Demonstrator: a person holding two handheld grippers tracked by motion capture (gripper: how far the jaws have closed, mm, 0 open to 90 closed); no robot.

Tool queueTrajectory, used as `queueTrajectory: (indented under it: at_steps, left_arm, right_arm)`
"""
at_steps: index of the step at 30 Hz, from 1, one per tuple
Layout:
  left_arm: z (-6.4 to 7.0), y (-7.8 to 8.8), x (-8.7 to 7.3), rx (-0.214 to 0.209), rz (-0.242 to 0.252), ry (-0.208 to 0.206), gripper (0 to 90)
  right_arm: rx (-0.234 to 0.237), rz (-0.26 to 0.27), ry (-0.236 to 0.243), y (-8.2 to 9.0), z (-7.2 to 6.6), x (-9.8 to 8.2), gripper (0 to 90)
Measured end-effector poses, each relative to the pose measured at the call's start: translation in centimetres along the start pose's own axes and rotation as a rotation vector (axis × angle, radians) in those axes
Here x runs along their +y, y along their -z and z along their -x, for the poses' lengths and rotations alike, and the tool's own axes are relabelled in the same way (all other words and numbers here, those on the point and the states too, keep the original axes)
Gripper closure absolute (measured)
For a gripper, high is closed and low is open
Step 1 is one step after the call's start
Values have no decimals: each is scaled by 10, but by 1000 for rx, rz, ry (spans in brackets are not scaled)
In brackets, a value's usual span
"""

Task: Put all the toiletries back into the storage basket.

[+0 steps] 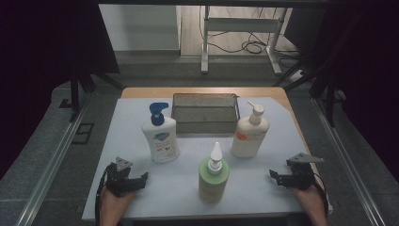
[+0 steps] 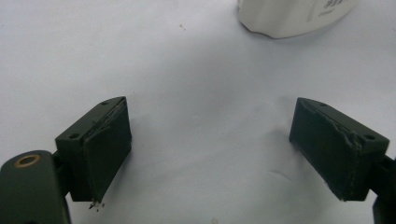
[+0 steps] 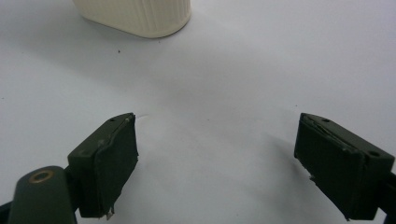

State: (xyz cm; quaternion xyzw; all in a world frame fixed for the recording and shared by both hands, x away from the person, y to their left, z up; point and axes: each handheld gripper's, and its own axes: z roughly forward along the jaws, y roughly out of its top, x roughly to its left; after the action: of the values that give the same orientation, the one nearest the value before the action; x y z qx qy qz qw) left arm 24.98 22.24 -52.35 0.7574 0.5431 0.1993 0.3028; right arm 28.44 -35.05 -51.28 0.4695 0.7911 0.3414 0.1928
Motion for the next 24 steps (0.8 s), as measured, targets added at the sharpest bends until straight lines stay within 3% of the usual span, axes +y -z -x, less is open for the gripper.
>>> queueTrajectory:
  at_steps: [13,17,24]
  left_arm:
    - [0,0,0,0,1,0,126]
    - [0,0,0,0,1,0,126]
    - [0,0,0,1,1,0,126]
  right_arm:
    - [11,-5,14,2,-1,3,131]
    - [34,9,-21,1,-2,6,130]
    - [39,21,-2,0,-7,12,136]
